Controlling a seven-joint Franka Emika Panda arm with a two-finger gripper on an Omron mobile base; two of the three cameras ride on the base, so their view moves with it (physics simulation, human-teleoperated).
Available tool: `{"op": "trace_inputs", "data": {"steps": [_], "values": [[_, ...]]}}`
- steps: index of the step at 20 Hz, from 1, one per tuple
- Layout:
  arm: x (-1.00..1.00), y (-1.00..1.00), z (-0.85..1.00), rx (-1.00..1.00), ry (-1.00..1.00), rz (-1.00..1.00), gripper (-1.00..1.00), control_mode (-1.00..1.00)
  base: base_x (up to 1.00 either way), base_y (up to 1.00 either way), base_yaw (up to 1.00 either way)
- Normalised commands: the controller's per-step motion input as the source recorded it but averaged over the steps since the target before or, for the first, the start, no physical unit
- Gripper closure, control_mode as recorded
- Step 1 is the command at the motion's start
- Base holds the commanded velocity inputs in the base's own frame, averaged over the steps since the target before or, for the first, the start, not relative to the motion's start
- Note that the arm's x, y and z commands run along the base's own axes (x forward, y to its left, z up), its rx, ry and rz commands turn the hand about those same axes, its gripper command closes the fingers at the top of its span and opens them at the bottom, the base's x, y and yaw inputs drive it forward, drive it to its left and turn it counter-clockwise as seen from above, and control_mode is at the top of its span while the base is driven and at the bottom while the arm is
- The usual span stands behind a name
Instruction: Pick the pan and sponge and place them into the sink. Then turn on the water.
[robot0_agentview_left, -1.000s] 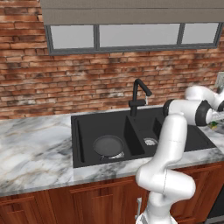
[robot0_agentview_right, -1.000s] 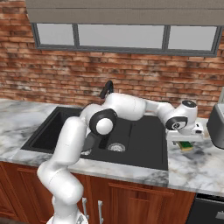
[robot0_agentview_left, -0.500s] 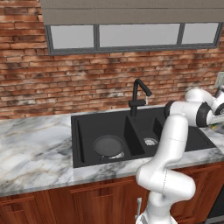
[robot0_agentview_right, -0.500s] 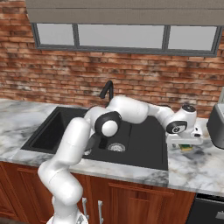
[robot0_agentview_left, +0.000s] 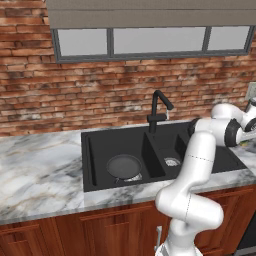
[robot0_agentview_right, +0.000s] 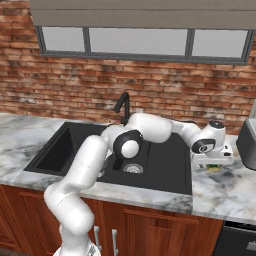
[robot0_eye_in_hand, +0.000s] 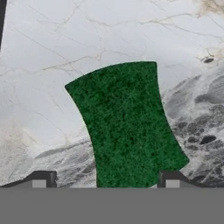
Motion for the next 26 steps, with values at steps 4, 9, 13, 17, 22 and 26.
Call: {"op": "trace_inputs", "data": {"steps": [4, 9, 13, 17, 22, 26], "values": [[0.27, -0.16, -0.24, -0.01, 0.00, 0.00, -1.00, -1.00, 0.00, 0.00, 0.00], [0.24, -0.09, -0.09, -0.02, 0.00, -0.01, -1.00, -1.00, 0.00, 0.00, 0.00], [0.31, -0.01, -0.07, -0.02, 0.00, -0.02, -1.00, -1.00, 0.00, 0.00, 0.00], [0.27, 0.00, -0.15, -0.01, 0.00, -0.01, -1.00, -1.00, 0.00, 0.00, 0.00], [0.27, -0.05, -0.26, 0.00, 0.00, 0.00, -1.00, -1.00, 0.00, 0.00, 0.00], [0.21, -0.22, -0.11, 0.00, 0.00, -0.01, -1.00, -1.00, 0.00, 0.00, 0.00]]}}
